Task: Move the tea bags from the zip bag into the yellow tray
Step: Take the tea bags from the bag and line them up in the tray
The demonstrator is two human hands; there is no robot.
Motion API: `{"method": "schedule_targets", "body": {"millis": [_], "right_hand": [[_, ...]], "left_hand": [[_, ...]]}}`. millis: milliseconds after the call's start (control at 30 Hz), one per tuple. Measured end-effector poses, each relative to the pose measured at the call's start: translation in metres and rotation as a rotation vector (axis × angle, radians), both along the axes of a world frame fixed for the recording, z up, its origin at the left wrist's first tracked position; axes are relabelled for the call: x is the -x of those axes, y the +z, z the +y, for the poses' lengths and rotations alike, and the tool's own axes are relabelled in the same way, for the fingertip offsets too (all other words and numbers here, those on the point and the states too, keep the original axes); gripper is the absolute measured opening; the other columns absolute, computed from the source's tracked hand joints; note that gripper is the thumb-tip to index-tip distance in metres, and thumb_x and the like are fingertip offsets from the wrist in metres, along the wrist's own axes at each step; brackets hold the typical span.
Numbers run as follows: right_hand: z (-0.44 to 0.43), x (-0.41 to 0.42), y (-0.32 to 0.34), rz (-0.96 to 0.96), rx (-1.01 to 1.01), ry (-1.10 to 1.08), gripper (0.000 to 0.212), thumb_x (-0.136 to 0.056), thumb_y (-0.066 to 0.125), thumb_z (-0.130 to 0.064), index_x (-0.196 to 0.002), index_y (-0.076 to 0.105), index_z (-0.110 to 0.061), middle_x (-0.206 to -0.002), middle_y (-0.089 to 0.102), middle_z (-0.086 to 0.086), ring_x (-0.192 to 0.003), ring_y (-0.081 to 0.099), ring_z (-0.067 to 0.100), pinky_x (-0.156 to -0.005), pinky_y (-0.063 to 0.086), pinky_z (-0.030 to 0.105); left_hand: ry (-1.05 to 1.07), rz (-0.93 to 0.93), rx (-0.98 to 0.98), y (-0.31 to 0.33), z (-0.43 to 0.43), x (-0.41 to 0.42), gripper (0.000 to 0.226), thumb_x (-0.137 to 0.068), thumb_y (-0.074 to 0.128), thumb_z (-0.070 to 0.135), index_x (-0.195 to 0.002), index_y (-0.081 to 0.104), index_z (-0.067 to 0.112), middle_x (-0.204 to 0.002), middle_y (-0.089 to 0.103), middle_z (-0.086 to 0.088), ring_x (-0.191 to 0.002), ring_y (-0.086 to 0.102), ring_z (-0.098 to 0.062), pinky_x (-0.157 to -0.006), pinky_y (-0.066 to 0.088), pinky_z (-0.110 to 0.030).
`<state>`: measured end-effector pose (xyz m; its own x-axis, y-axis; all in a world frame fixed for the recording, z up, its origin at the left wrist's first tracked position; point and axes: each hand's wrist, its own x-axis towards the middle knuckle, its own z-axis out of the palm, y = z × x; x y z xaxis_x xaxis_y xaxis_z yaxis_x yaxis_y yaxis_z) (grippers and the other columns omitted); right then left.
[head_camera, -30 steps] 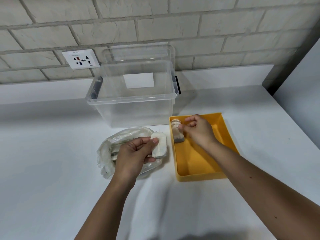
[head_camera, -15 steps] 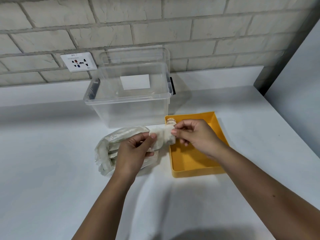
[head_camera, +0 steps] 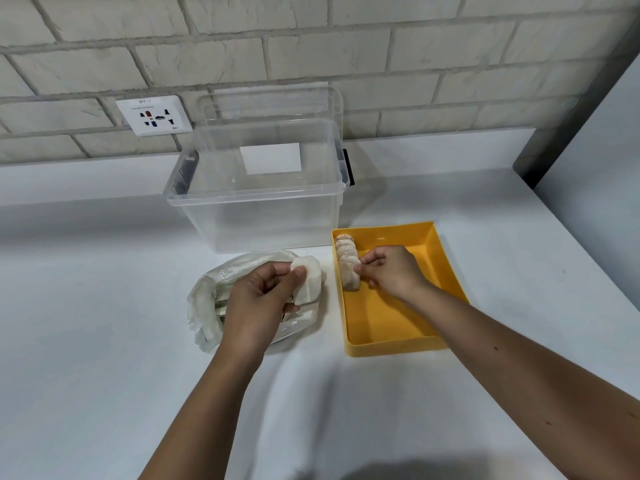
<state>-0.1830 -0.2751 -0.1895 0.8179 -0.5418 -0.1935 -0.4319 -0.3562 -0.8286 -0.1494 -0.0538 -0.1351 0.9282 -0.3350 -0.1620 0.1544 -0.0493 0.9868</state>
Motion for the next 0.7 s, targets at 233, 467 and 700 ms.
{"method": "schedule_targets", "body": {"millis": [233,467,700], "right_hand": [[0.001,-0.008,-0.002,0.009,0.045,-0.02,0.016,-0.079,0.079,-0.021,-0.087,0.066,-0.02,-0.07,0.065,-0.006,-0.065,0.061,0.011,-0.069,0.049,0.028],[0.023,0.019,0.055,-0.177,-0.318,0.141,0.024,-0.072,0.084,-0.024,-0.093,0.075,-0.019,-0.088,0.071,0.001,-0.069,0.058,0.004,-0.059,0.045,0.015],[0.03,0.03,0.068,-0.223,-0.147,0.229,0.021,-0.071,0.085,-0.024,-0.078,0.074,-0.008,-0.073,0.067,0.008,-0.065,0.056,0.006,-0.067,0.049,0.029]], "left_hand": [[0.004,0.02,-0.01,-0.004,-0.001,-0.003,0.003,-0.09,0.071,0.013,-0.087,0.071,0.011,-0.06,0.061,0.009,-0.06,0.056,-0.011,-0.062,0.057,-0.027],[-0.033,0.041,0.024,0.003,-0.009,-0.002,0.004,-0.089,0.071,0.012,-0.085,0.071,0.013,-0.066,0.065,0.004,-0.066,0.061,-0.015,-0.059,0.055,-0.025],[-0.103,-0.022,-0.003,0.012,-0.02,0.01,0.009,-0.091,0.069,0.013,-0.084,0.072,0.018,-0.066,0.069,0.008,-0.063,0.064,-0.005,-0.06,0.055,-0.024]]}}
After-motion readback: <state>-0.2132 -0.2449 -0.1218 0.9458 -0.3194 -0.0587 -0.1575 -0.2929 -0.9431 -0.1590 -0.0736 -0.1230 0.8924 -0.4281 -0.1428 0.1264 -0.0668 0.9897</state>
